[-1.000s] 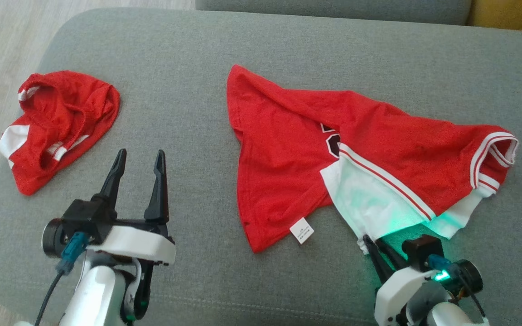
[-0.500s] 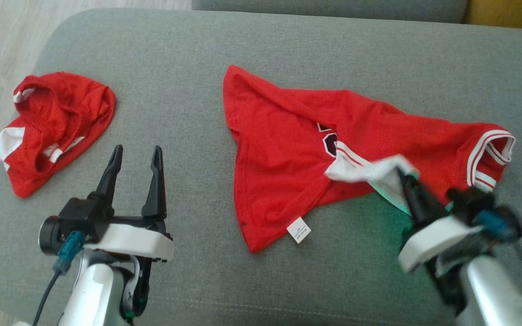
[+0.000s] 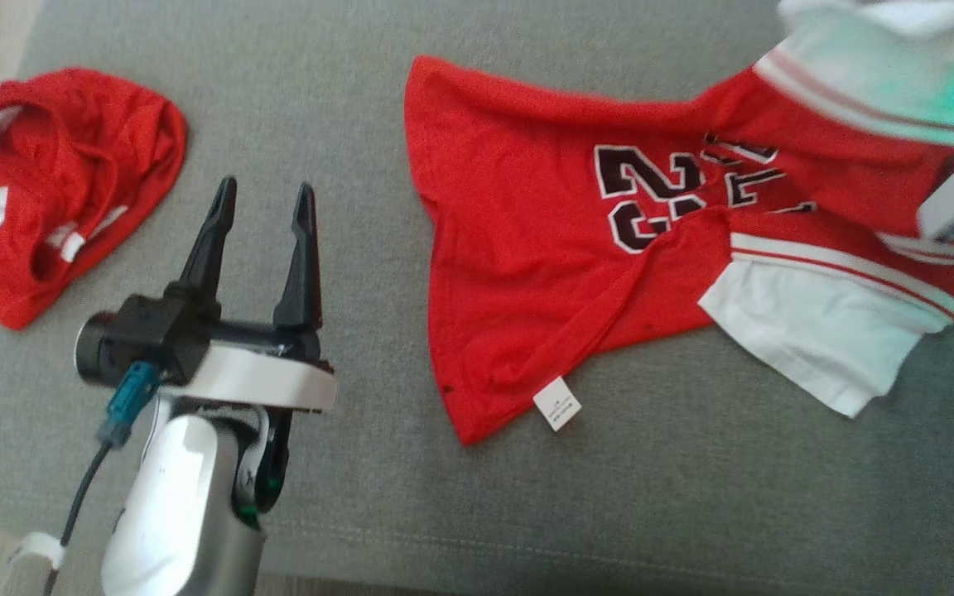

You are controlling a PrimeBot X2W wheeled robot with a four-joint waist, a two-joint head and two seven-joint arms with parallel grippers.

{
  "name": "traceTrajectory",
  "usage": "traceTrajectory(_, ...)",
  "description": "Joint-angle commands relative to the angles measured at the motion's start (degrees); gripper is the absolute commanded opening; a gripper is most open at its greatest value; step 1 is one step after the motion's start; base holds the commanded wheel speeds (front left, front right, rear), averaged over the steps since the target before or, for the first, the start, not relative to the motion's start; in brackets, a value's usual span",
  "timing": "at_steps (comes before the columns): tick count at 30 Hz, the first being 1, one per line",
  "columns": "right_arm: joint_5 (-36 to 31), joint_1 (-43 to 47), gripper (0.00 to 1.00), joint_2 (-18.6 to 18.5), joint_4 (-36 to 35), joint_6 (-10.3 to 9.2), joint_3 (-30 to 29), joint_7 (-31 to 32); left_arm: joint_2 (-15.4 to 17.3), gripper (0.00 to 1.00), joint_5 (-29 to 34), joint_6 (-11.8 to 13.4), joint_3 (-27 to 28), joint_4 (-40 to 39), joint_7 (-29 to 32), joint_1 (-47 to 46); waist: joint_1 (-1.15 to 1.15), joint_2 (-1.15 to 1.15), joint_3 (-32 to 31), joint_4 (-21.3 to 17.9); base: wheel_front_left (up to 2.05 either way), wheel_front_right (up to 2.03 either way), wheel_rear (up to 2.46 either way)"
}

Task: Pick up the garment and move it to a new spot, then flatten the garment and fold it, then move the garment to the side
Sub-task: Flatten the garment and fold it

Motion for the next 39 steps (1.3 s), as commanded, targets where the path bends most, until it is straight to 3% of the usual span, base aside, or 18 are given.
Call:
traceTrajectory(1, 0.44, -2.37, 0.00, -1.23, -0.12, -0.05, 0.34, -0.50, 0.47, 1.00, 0.59, -0.31, 1.63, -2.23, -0.29, -2.16, 0.00, 0.00, 2.31, 1.23, 0.00, 0.00, 0.00)
traceTrajectory(6, 1.59, -11.80, 0.00, -5.16, 12.07, -0.05, -0.06, -4.76, -0.24, 1.00, 1.00, -1.14, 0.48, -2.23, -0.29, -5.51, 0.00, 0.00, 6.43, 2.89, 0.00, 0.00, 0.00)
traceTrajectory(7, 1.76, -12.95, 0.17, -5.34, 14.07, -0.05, 0.05, -5.58, -0.32, 1.00, 1.01, -1.24, 0.33, -2.18, -0.29, -5.90, 0.00, 0.00, 6.77, 2.93, 0.00, 0.00, 0.00)
traceTrajectory(8, 1.67, -13.92, 1.00, -5.46, 15.93, -0.05, 0.43, -6.34, -0.39, 1.00, 1.02, -1.32, 0.21, -2.11, -0.29, -6.19, 0.00, 0.00, 7.02, 2.88, 0.00, 0.00, 0.00)
traceTrajectory(14, 1.65, -15.75, 1.00, -3.76, 22.72, -0.05, 2.28, -11.91, -0.60, 1.00, 1.38, -1.38, 0.30, -1.24, -0.29, -6.21, 0.00, 0.00, 6.12, 1.23, 0.00, 0.00, 0.00)
traceTrajectory(20, 3.19, -11.52, 1.00, -1.19, 22.51, -0.05, 4.29, -16.22, -0.58, 1.00, 1.74, -1.71, 1.71, -0.34, -0.29, -3.87, 0.00, 0.00, 2.57, -1.91, 0.00, 0.00, 0.00)
traceTrajectory(28, 3.98, 2.18, 1.00, 2.69, 9.90, -0.05, 4.56, -17.51, 0.12, 1.00, 2.41, -1.95, 3.21, 0.56, -0.29, 0.19, 0.00, 0.00, -2.20, -5.25, 0.00, 0.00, 0.00)
traceTrajectory(39, 2.73, 23.72, 1.00, 9.62, -10.28, -0.05, 3.35, -11.71, 1.05, 1.00, 2.55, -1.83, 4.07, 2.16, -0.29, 6.34, 0.00, 0.00, -8.22, -8.51, 0.00, 0.00, 0.00)
